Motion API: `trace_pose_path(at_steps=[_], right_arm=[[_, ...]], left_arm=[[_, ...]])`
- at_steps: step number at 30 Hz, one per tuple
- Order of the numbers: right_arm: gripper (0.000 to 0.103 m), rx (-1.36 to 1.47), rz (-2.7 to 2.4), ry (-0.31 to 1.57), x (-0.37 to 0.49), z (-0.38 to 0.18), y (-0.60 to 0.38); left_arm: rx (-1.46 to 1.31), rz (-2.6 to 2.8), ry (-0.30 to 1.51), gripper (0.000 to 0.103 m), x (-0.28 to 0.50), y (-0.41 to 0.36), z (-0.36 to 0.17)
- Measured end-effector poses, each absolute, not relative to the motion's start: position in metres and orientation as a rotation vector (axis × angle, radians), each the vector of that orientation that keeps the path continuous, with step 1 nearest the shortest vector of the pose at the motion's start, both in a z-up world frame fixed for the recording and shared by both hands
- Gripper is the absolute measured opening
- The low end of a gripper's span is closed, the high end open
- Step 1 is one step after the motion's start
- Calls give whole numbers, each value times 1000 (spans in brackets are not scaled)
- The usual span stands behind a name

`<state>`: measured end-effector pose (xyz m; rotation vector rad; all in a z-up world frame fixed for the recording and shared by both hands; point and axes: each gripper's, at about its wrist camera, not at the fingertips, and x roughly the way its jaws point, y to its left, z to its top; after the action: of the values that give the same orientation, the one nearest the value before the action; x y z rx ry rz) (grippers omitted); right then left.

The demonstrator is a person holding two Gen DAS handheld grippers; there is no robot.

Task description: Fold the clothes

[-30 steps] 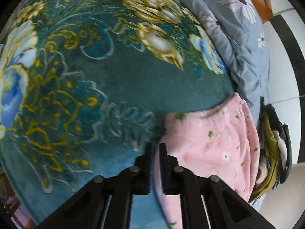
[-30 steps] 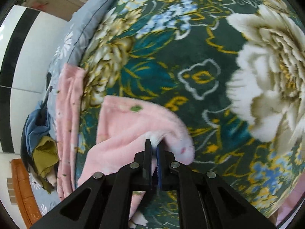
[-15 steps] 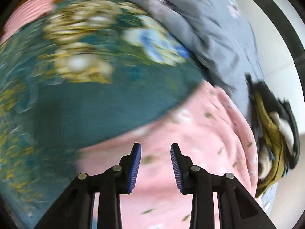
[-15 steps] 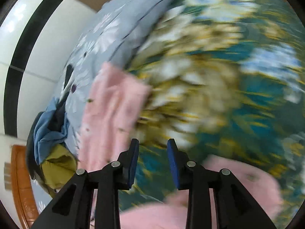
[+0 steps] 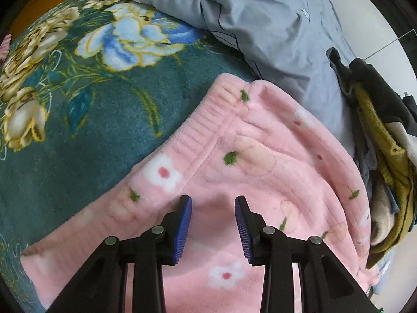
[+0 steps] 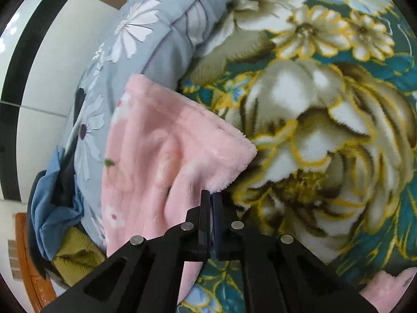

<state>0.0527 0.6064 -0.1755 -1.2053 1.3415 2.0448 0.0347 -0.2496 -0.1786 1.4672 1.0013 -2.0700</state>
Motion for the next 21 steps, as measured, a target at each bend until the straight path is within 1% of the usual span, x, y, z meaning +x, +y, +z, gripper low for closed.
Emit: trace_pose_path(at_steps=[4,9,10,13,15,17,20,21], right_arm=[[0,-1105,2029,1229,76,-156,631],[0,-1124,1962,1279,84,-166,644],[2,-1136,1971,1301,82,-168,640],[2,-1175,1994,1357,77,-172,628],[7,-1203,2004,1366,72,-175,618],[24,-1234,2002,1381,68,-179,608],[25,-1282,1994,1382,66,-183,594],[25,-1288,1994,1390,66,-183,590]], left_arm=[[1448,-2082,1021,38,42,-254,-172],[1405,-2090,1071,38,61,-261,-160],[1394,-2096,1095,40,63,-261,-158],[1363,-2115,1168,47,70,-262,-151],[1370,-2135,1190,47,61,-250,-148],[1385,-2154,1212,47,60,-238,-142],[1453,-2227,1242,48,50,-194,-131],[1512,-2272,1186,49,45,-172,-129]])
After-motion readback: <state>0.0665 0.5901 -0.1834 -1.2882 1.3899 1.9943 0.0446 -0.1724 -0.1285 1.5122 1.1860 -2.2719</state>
